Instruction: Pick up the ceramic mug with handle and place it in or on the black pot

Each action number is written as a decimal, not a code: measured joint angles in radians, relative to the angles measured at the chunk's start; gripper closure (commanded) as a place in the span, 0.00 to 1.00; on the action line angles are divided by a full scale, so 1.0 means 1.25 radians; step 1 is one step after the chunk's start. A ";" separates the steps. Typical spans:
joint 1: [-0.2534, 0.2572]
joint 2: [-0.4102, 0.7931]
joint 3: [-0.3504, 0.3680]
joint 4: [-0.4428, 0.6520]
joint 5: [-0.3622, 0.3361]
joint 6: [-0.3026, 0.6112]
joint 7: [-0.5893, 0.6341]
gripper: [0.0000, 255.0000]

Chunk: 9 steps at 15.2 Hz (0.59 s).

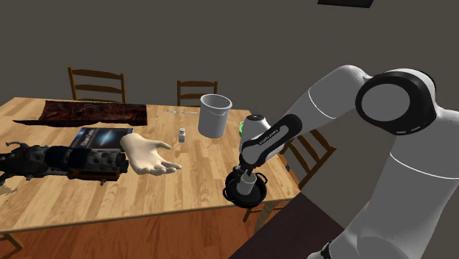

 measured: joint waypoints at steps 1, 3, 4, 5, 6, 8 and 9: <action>0.000 0.000 0.000 0.000 0.000 0.000 0.000 0.00; 0.000 0.000 0.000 0.000 0.000 0.000 0.000 0.00; 0.000 0.000 0.000 0.000 0.000 0.000 0.000 0.00; 0.001 -0.011 0.000 0.000 0.000 -0.011 0.000 0.00; 0.001 -0.026 0.001 0.006 0.001 -0.031 -0.001 0.00; 0.005 -0.076 0.002 0.005 0.000 -0.079 0.001 0.00; 0.005 -0.085 0.002 0.008 0.001 -0.091 0.001 0.00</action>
